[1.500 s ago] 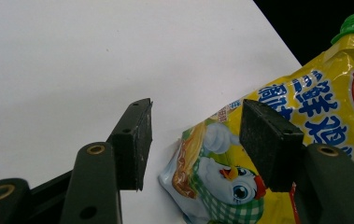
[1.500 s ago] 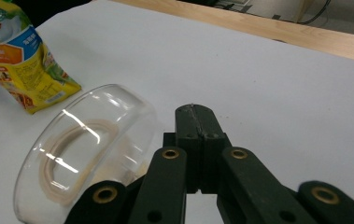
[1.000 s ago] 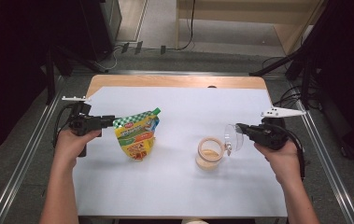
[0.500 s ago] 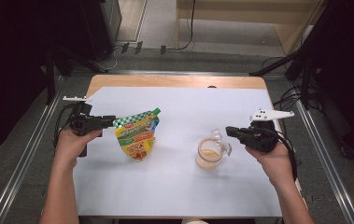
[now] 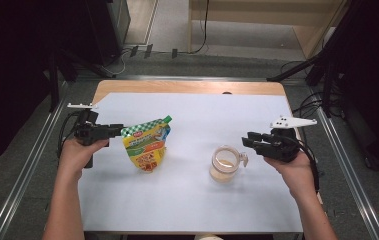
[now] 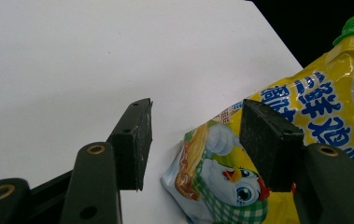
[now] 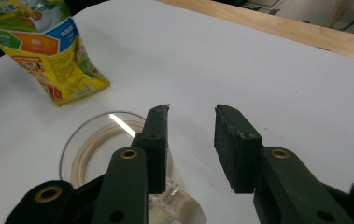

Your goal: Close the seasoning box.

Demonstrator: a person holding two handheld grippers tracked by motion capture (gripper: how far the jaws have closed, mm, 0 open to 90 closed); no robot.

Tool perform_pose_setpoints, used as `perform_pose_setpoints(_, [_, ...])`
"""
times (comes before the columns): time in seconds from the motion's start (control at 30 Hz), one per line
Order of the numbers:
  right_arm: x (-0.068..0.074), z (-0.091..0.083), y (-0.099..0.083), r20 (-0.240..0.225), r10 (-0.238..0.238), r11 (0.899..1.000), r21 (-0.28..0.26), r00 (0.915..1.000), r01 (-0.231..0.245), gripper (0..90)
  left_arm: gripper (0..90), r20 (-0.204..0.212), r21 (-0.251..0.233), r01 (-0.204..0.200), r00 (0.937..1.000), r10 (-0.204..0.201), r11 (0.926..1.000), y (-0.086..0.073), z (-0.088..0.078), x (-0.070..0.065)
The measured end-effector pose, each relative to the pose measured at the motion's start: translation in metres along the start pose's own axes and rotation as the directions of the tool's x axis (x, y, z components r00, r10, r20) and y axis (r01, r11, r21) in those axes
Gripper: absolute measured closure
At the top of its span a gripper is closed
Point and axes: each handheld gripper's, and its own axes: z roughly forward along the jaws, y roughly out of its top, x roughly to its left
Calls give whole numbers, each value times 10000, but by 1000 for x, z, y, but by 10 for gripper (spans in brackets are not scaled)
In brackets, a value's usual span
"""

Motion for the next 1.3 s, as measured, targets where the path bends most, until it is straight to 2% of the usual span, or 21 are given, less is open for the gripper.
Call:
perform_pose_setpoints(0.13, [-12, -3, -4, 244, 446, 9989, -134, 9987, -443, 576, 447, -18, 20, 11, 10000, -11, 10000, 0, 0, 0])
perform_pose_setpoints(0.3, [-28, -5, -11, 550, 590, 9979, -284, 9967, -575, 455, 446, -56, 31, 29, 10000, -29, 10000, 0, 1, 0])
perform_pose_setpoints(0.47, [-43, -5, -21, 800, 591, 9967, -597, 9950, -544, 345, 445, -78, 45, 40, 10000, -40, 10000, 0, 1, 1])
perform_pose_setpoints(0.57, [-49, -3, -28, 1360, 369, 9962, -836, 9900, -257, 309, 445, -58, 52, 65, 10000, -65, 10000, 0, 1, 1])
perform_pose_setpoints(0.67, [-55, -3, -33, 1479, 527, 9956, -845, 9876, -405, 304, 443, -43, 31, 58, 10000, -58, 10000, 0, 1, 1])
perform_pose_setpoints(0.8, [-67, -2, -41, 967, 1206, 9887, -1015, 9880, -1108, 301, 442, -58, 51, 45, 10000, -45, 10000, 0, 2, 0])
perform_pose_setpoints(0.83, [-70, -2, -43, 1007, 1268, 9879, -1025, 9868, -1165, 301, 442, -56, 67, 34, 10000, -34, 10000, 0, 2, 1])
perform_pose_setpoints(1.03, [-79, 1, -52, 1433, 1300, 9895, -821, 9811, -1191, 281, 442, -92, 132, 61, 9999, -60, 9999, -1, 3, 2])
perform_pose_setpoints(1.17, [-83, 3, -56, 1495, 1248, 9914, -590, 9809, -1172, 254, 442, -111, 144, 48, 9999, -47, 9999, -1, 4, 2])
perform_pose_setpoints(1.3, [-88, 5, -62, 1784, 1333, 9909, -436, 9749, -1275, 254, 442, -133, 148, 46, 9999, -44, 9999, -1, 5, 2])
